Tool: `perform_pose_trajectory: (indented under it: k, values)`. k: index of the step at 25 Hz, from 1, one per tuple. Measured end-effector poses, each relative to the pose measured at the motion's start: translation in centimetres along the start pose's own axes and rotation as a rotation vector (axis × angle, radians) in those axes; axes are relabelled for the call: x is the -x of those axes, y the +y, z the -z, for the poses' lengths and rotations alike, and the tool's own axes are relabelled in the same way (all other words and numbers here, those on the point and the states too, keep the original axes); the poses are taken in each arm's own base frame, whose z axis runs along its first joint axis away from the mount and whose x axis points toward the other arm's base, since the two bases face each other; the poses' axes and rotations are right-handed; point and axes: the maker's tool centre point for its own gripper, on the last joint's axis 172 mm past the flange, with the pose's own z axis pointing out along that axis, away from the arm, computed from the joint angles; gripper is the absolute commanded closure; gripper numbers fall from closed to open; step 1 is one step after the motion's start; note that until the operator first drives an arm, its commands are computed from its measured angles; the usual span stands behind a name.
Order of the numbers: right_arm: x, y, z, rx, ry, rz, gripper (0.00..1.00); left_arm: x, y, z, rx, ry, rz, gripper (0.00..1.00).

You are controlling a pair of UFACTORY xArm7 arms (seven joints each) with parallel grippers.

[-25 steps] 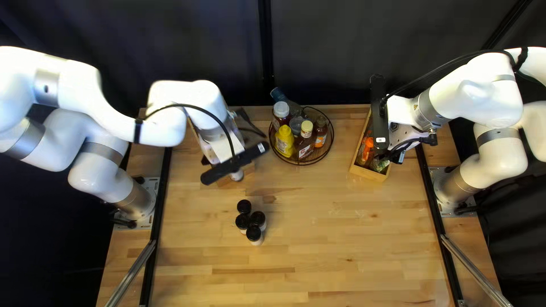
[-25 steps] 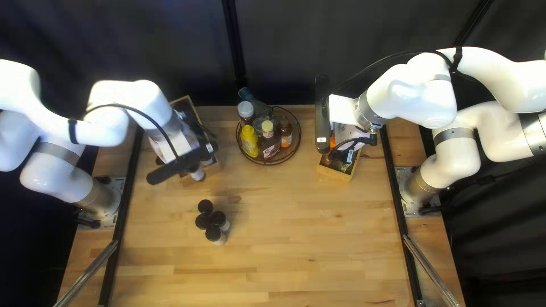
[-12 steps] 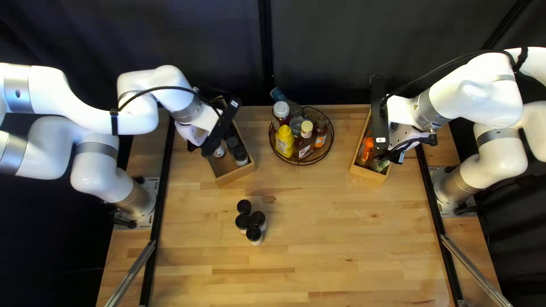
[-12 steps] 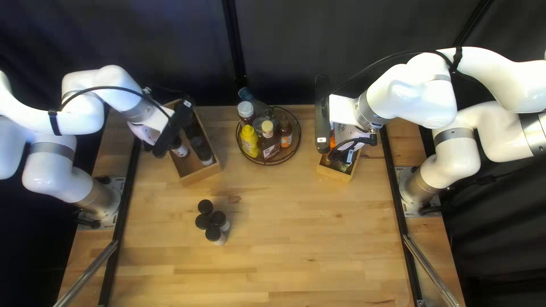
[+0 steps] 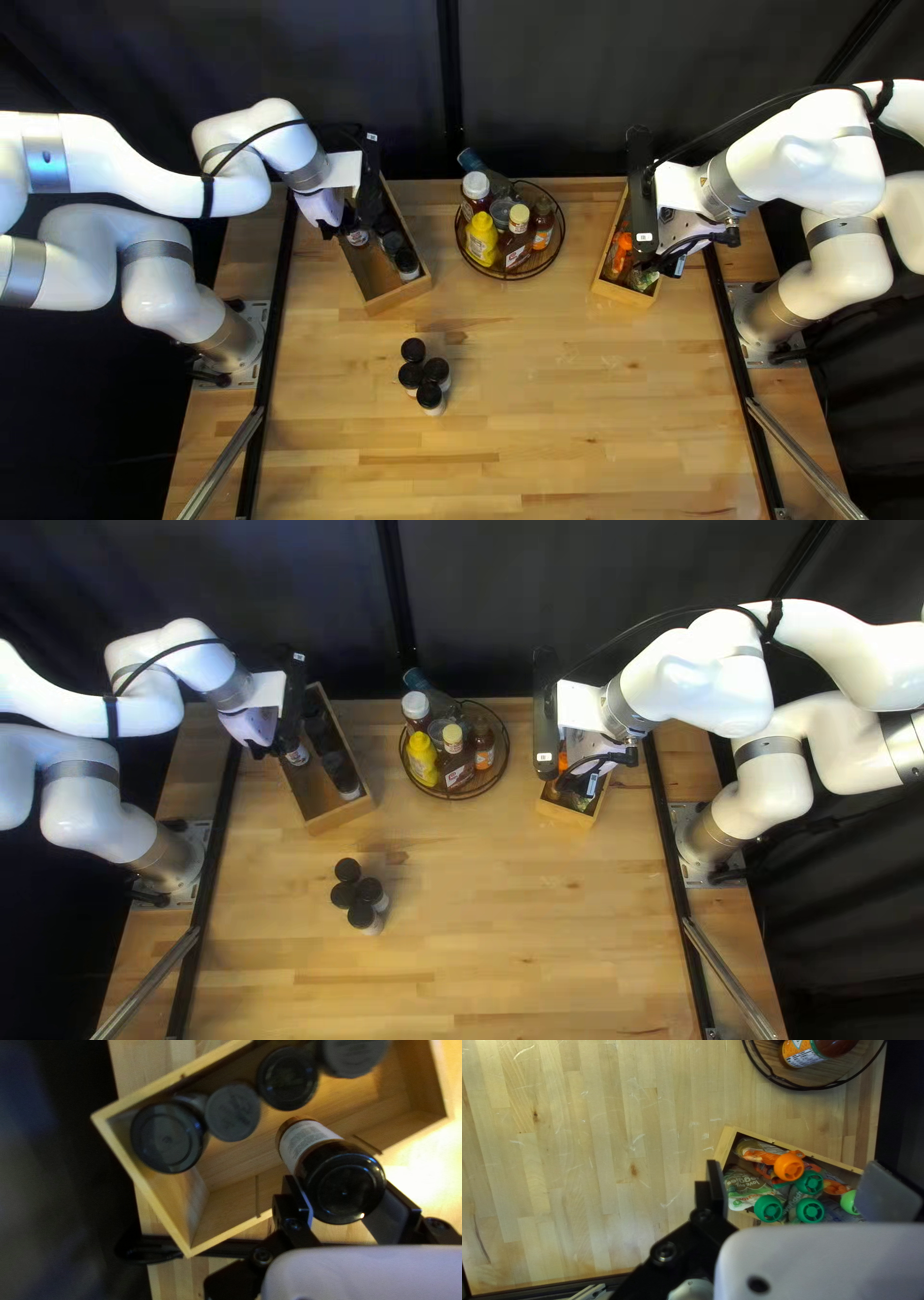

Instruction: Separate condiments, baby food and spices and place it in 3 different racks/containers

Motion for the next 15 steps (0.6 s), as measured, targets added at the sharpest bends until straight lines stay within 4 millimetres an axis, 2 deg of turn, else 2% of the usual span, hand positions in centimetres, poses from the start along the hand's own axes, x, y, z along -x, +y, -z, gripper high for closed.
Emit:
perform_pose_trajectory:
  k: [9,10,11,12,13,14,15]
  values:
    - [0.0,0.0,0.0,0.000,0.000,0.000,0.00,0.1,-0.9,-2.8,-0.016,-0.037,0.114,1.00]
    - [0.0,0.0,0.0,0.000,0.000,0.000,0.00,0.0,-0.9,-3.0,-0.016,-0.039,0.122,0.97]
    - [0.0,0.0,0.0,0.000,0.000,0.000,0.00,0.0,-0.9,-3.2,-0.016,-0.041,0.129,0.82]
    - [0.0,0.0,0.0,0.000,0.000,0.000,0.00,0.0,-0.9,-3.4,-0.015,-0.042,0.136,0.44]
    - [0.0,0.0,0.0,0.000,0.000,0.000,0.00,0.0,-0.9,-3.6,-0.013,-0.043,0.142,0.28]
    - [0.0,0.0,0.0,0.000,0.000,0.000,0.00,0.0,-0.8,-3.7,-0.011,-0.044,0.146,0.08]
    - [0.0,0.0,0.0,0.000,0.000,0.000,0.00,0.0,-0.8,-3.7,-0.009,-0.044,0.149,0.00]
